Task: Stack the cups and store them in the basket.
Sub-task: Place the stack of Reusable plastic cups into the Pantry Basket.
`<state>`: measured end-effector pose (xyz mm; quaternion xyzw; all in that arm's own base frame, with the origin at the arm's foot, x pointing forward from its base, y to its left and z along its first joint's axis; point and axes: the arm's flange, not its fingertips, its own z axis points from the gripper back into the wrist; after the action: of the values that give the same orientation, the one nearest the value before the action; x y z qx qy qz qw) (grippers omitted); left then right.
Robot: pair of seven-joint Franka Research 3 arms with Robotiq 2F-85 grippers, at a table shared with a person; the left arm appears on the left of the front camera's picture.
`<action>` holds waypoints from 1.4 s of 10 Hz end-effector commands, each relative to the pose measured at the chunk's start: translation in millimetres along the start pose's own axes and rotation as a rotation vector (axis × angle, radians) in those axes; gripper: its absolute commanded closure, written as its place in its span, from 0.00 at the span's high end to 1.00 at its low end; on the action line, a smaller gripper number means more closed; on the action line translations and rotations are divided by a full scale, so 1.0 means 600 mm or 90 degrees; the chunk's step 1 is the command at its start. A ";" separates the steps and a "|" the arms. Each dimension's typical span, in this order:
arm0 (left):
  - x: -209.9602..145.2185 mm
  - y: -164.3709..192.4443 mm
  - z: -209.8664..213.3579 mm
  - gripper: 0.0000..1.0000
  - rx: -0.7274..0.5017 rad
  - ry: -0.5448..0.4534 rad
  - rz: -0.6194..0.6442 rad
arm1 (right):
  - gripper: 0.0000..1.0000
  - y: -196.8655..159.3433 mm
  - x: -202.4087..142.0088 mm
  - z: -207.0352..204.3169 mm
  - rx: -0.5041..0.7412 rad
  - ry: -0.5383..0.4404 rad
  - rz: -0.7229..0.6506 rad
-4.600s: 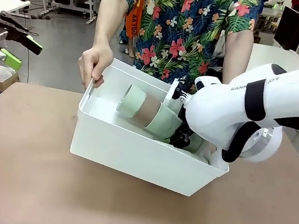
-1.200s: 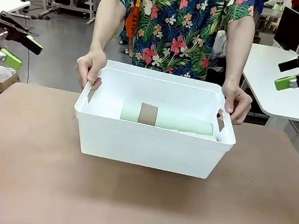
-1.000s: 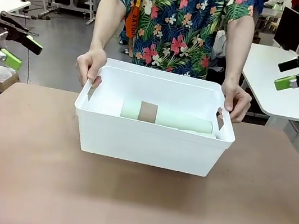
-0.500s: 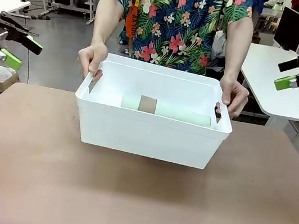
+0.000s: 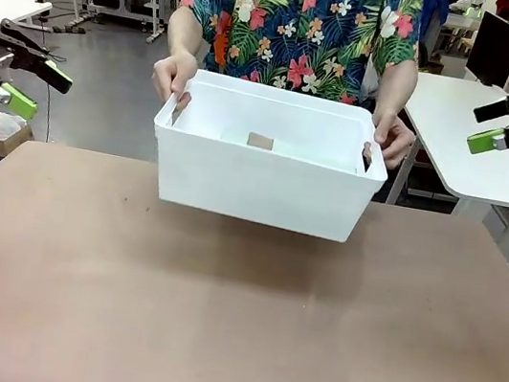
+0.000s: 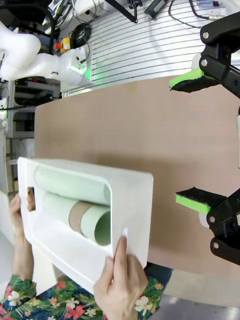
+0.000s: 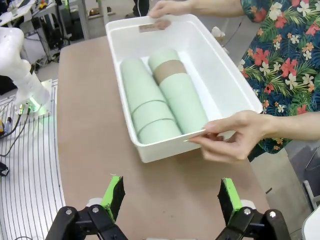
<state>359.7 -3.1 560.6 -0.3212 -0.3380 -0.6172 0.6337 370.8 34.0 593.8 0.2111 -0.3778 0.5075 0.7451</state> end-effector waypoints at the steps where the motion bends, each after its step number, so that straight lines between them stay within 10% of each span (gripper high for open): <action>1: 0.006 0.000 0.002 1.00 -0.002 -0.010 0.007 | 1.00 -0.003 0.001 -0.002 -0.001 -0.013 0.003; 14: 0.006 0.000 0.002 1.00 -0.002 -0.010 0.007 | 1.00 -0.003 0.001 -0.002 -0.001 -0.013 0.003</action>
<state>359.7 -3.1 560.6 -0.3212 -0.3380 -0.6172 0.6337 370.8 34.0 593.9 0.2111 -0.3778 0.5074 0.7451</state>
